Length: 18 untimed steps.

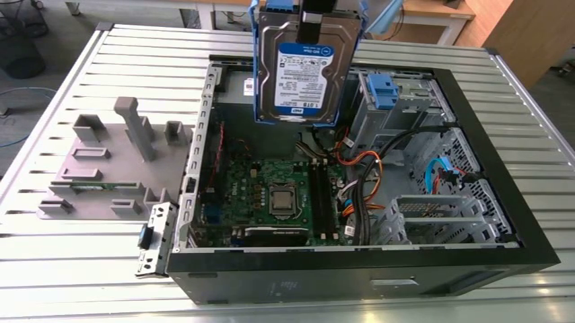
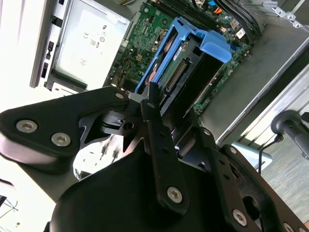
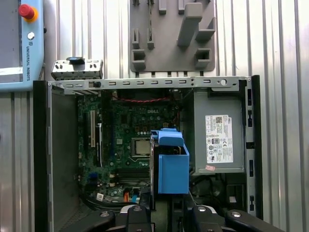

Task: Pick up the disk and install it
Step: 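Pick up the disk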

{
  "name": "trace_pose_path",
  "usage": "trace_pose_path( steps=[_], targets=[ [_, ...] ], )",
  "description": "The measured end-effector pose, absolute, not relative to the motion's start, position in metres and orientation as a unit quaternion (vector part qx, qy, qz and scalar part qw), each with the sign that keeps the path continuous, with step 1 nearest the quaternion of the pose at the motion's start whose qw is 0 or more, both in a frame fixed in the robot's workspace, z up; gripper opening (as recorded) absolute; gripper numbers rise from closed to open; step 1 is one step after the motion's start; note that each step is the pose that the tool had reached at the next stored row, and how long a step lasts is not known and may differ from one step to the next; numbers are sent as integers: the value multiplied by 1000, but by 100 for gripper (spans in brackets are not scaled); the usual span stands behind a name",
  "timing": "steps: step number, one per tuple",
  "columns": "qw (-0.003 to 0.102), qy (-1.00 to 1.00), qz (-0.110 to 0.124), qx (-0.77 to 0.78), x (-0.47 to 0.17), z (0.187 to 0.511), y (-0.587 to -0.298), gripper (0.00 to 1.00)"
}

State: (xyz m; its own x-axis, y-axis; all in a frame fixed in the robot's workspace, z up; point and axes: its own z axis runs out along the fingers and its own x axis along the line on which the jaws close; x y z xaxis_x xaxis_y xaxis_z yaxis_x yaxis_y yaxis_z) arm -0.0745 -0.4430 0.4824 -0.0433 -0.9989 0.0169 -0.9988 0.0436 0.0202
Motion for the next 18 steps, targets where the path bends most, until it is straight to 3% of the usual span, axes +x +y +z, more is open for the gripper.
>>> trace_pose_path(
  steps=[18],
  targets=[
    [13,-722,-1,691,-75,482,-452,35]
  ],
)
